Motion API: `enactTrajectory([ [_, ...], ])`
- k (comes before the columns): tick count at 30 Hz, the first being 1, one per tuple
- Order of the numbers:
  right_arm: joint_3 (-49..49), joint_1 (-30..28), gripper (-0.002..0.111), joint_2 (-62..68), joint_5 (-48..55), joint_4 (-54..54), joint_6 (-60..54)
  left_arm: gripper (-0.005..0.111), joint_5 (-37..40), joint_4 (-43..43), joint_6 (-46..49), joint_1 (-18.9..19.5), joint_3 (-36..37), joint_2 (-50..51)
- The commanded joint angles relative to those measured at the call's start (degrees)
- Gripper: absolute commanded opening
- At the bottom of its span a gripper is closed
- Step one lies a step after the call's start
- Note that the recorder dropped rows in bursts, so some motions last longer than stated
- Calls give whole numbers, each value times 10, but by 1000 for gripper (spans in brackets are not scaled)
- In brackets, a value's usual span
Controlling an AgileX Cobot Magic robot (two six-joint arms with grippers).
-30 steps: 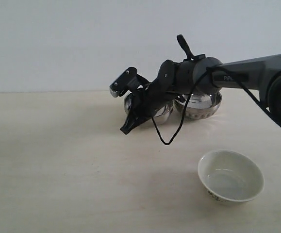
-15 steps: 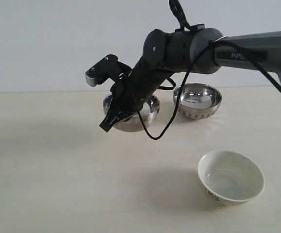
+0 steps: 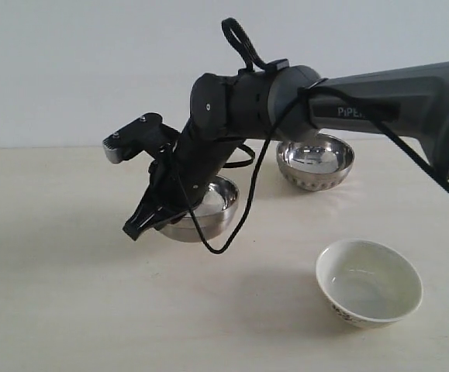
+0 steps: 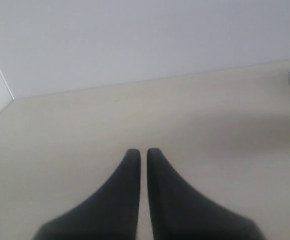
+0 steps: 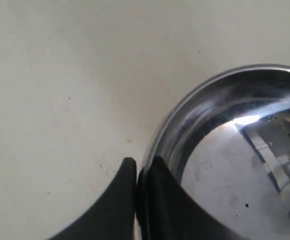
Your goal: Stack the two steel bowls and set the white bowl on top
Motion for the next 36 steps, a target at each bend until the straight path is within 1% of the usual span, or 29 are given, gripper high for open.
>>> enactTrajectory([
  [1, 45, 0, 0, -6, -47, -6, 4, 4, -3, -4, -6, 0, 2, -2],
  [4, 85, 1, 0, -6, -88, 1, -3, 4, -3, -4, -6, 0, 2, -2],
  [9, 124, 1, 0, -6, -109, 20, -17, 4, -3, -4, -6, 0, 2, -2],
  [14, 125, 1, 0, -6, -114, 51, -2, 4, -3, -4, -6, 0, 2, -2],
  [15, 125, 1, 2, -6, -114, 55, -2, 4, -3, -4, -6, 0, 2, -2],
  [17, 125, 1, 13, -6, -115, 59, -1, 4, -3, -4, -6, 0, 2, -2],
  [20, 125, 1, 41, -6, -117, 77, 4, 4, -3, -4, -6, 0, 2, -2],
  [21, 124, 1, 48, -6, -115, 79, 3, 4, -3, -4, -6, 0, 2, -2],
  [22, 123, 1, 54, -7, -115, 81, 3, 4, -3, -4, -6, 0, 2, -2],
  [23, 123, 1, 55, -9, -115, 81, 3, 4, -3, -4, -6, 0, 2, -2],
  [24, 123, 1, 54, -13, -117, 81, 3, 4, -3, -4, -6, 0, 2, -2],
  [25, 123, 1, 48, -25, -117, 81, 5, 4, -3, -4, -6, 0, 2, -2],
  [27, 123, 1, 42, -51, -117, 80, 5, 4, -3, -4, -6, 0, 2, -2],
  [30, 123, -3, 42, -97, -119, 43, 37, 4, -3, -4, -6, 0, 2, -2],
  [31, 123, -13, 42, -121, -125, -2, 96, 4, -3, -4, -6, 0, 2, -2],
  [33, 123, -49, 42, -151, -125, -74, 204, 4, -3, -4, -6, 0, 2, -2],
  [34, 123, -79, 42, -164, -120, -99, 259, 4, -3, -4, -6, 0, 2, -2],
  [36, 123, -141, 42, -175, -112, -116, 326, 4, -3, -4, -6, 0, 2, -2],
])
